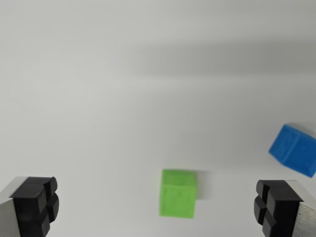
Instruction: Stack cube
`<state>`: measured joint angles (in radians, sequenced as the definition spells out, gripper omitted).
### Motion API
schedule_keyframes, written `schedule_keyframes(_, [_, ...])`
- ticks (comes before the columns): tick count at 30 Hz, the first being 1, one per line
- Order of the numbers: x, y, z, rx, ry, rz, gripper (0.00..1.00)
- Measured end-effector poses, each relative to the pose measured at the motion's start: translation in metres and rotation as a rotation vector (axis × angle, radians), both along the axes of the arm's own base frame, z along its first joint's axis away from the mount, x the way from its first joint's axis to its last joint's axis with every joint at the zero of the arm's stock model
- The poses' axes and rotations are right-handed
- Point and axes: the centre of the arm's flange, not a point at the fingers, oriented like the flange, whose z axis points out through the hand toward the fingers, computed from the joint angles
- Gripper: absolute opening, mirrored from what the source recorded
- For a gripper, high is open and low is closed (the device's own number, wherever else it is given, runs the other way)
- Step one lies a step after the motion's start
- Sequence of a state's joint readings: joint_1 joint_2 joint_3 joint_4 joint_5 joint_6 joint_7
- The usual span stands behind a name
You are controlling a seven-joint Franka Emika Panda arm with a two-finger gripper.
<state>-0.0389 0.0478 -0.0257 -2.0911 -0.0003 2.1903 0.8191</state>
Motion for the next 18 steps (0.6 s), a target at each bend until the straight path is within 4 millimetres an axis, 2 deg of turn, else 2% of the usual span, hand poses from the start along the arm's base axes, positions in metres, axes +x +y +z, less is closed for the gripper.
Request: schedule_keyframes(18, [-0.031, -0.003, -0.043, 0.002, 0.013, -0.012, 1.0])
